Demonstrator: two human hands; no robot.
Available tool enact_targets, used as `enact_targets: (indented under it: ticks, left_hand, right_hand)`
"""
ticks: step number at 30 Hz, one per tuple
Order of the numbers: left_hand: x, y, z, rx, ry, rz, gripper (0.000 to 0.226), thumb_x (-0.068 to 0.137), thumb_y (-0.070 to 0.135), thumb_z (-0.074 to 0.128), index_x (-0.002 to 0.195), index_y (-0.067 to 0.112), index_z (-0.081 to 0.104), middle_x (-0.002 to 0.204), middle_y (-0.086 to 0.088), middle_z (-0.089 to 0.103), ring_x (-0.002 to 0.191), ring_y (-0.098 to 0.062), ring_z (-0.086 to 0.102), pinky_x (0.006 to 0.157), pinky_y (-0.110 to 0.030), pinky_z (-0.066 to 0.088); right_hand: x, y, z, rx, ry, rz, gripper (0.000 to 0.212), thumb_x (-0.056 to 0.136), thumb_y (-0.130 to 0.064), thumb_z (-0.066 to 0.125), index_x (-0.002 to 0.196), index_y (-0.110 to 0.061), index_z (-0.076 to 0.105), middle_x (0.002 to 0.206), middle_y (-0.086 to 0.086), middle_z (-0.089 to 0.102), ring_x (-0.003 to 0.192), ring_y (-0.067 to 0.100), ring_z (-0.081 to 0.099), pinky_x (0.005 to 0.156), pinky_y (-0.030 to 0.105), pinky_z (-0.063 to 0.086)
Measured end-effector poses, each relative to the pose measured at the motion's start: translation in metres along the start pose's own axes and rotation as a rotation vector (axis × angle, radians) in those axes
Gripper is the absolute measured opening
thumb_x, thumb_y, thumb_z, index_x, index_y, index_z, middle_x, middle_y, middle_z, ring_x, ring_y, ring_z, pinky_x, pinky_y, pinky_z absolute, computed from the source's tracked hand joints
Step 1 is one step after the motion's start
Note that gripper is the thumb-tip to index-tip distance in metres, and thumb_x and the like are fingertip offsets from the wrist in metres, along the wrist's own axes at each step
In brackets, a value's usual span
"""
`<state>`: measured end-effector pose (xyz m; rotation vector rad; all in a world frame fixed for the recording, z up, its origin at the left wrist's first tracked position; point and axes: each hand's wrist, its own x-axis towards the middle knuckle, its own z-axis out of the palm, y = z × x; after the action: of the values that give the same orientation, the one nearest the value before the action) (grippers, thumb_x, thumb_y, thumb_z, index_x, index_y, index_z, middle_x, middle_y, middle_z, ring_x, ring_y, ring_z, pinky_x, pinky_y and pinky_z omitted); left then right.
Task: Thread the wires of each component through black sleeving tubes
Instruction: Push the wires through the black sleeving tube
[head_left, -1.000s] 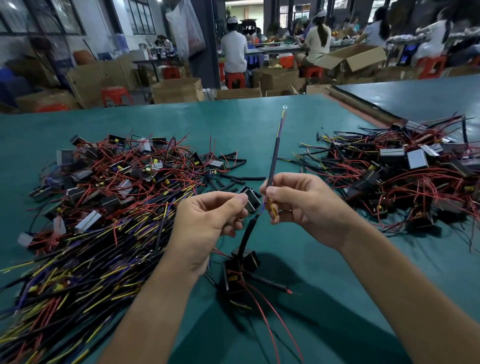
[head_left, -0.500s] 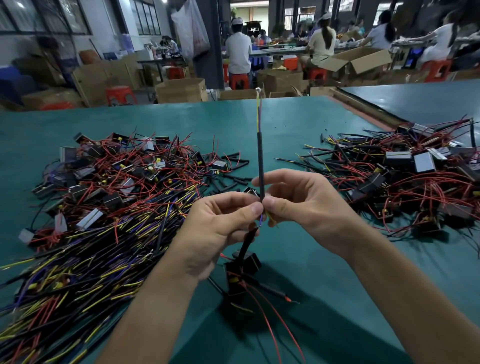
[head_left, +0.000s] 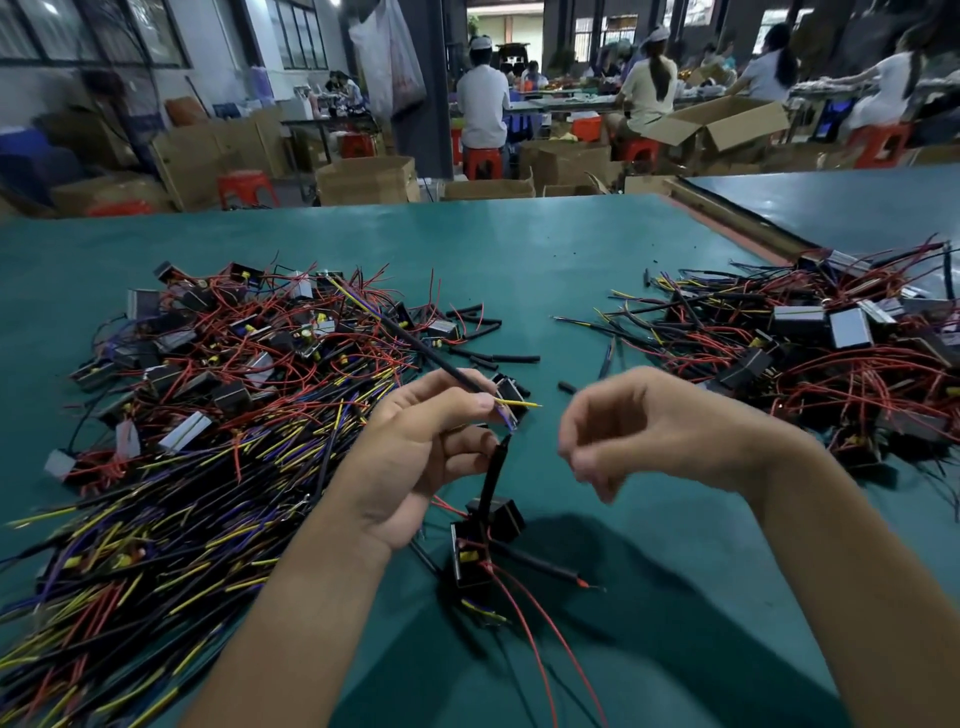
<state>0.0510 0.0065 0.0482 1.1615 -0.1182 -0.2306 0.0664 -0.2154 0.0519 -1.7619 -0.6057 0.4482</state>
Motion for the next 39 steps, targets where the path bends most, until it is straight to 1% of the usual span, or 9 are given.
enact_targets:
  ticks: [5, 8, 11, 14, 16, 19, 25, 31, 39]
  left_hand:
    - [0.000, -0.002, 0.002, 0.075, 0.152, 0.115, 0.017, 0.081, -0.002, 0.062, 0.077, 0.014, 0.066, 0.063, -0.001, 0.063, 0.043, -0.010, 0.057, 0.040, -0.018, 0.048]
    - [0.001, -0.004, 0.003, 0.105, 0.219, 0.198, 0.021, 0.085, -0.006, 0.059, 0.076, 0.012, 0.064, 0.062, -0.001, 0.061, 0.040, -0.010, 0.054, 0.037, -0.016, 0.043]
    - [0.002, -0.005, 0.003, 0.109, 0.236, 0.228, 0.024, 0.085, -0.006, 0.058, 0.072, 0.014, 0.064, 0.062, -0.003, 0.059, 0.040, -0.011, 0.052, 0.037, -0.016, 0.039]
    - [0.002, -0.005, 0.003, 0.112, 0.235, 0.241, 0.024, 0.085, -0.006, 0.059, 0.072, 0.013, 0.065, 0.061, -0.003, 0.059, 0.039, -0.011, 0.052, 0.038, -0.016, 0.039]
    - [0.002, -0.006, 0.004, 0.147, 0.246, 0.280, 0.018, 0.082, -0.005, 0.063, 0.073, 0.011, 0.065, 0.058, -0.002, 0.058, 0.038, -0.012, 0.052, 0.038, -0.016, 0.038]
    - [0.002, -0.007, 0.006, 0.173, 0.276, 0.359, 0.005, 0.071, 0.004, 0.068, 0.072, 0.009, 0.066, 0.056, -0.005, 0.056, 0.037, -0.014, 0.050, 0.038, -0.018, 0.037]
    - [0.003, -0.006, 0.004, 0.162, 0.322, 0.397, 0.012, 0.074, 0.001, 0.069, 0.069, 0.012, 0.068, 0.057, -0.008, 0.057, 0.039, -0.013, 0.051, 0.038, -0.019, 0.038]
    - [0.003, -0.007, 0.003, 0.188, 0.320, 0.404, 0.009, 0.077, 0.000, 0.068, 0.074, 0.007, 0.065, 0.060, -0.008, 0.059, 0.040, -0.013, 0.052, 0.037, -0.018, 0.038]
    - [0.003, -0.006, 0.005, 0.181, 0.331, 0.408, 0.024, 0.085, -0.008, 0.059, 0.071, 0.010, 0.063, 0.066, -0.009, 0.066, 0.040, -0.012, 0.053, 0.036, -0.017, 0.037]
  right_hand:
    - [-0.013, -0.012, -0.007, -0.043, -0.624, 0.110, 0.051, 0.076, 0.014, 0.068, 0.120, -0.010, 0.058, 0.099, 0.015, 0.068, 0.072, 0.020, 0.064, 0.069, 0.028, 0.054]
    - [-0.009, -0.016, 0.004, -0.134, -0.739, 0.066, 0.054, 0.076, 0.015, 0.068, 0.125, -0.002, 0.053, 0.104, 0.028, 0.066, 0.082, 0.025, 0.064, 0.078, 0.038, 0.054]
    - [-0.007, -0.016, 0.012, -0.168, -0.677, 0.015, 0.034, 0.079, 0.015, 0.068, 0.111, 0.003, 0.062, 0.100, 0.027, 0.068, 0.086, 0.027, 0.064, 0.083, 0.044, 0.054]
    - [-0.007, -0.013, 0.014, -0.044, -0.523, 0.015, 0.020, 0.083, 0.012, 0.065, 0.095, -0.004, 0.067, 0.090, 0.007, 0.074, 0.083, 0.022, 0.067, 0.080, 0.030, 0.054]
    - [-0.005, -0.012, 0.015, 0.067, -0.447, 0.000, 0.018, 0.088, 0.010, 0.059, 0.098, -0.002, 0.067, 0.092, 0.006, 0.074, 0.083, 0.017, 0.068, 0.079, 0.024, 0.052]
    - [0.000, -0.010, 0.020, 0.167, -0.359, -0.031, 0.021, 0.092, 0.003, 0.054, 0.107, -0.003, 0.069, 0.095, 0.012, 0.074, 0.083, 0.021, 0.070, 0.082, 0.031, 0.054]
    - [0.009, -0.007, 0.028, 0.216, -0.146, -0.046, 0.019, 0.092, 0.000, 0.057, 0.098, -0.012, 0.071, 0.083, 0.012, 0.074, 0.074, 0.024, 0.070, 0.076, 0.033, 0.056]
    - [0.007, -0.008, 0.032, 0.241, -0.210, -0.039, 0.029, 0.081, 0.013, 0.066, 0.095, -0.010, 0.074, 0.083, 0.005, 0.072, 0.077, 0.018, 0.071, 0.074, 0.022, 0.054]
    - [0.015, -0.006, 0.040, 0.203, -0.060, -0.100, 0.014, 0.079, -0.001, 0.070, 0.081, -0.014, 0.076, 0.069, 0.008, 0.069, 0.063, 0.015, 0.064, 0.065, 0.021, 0.052]
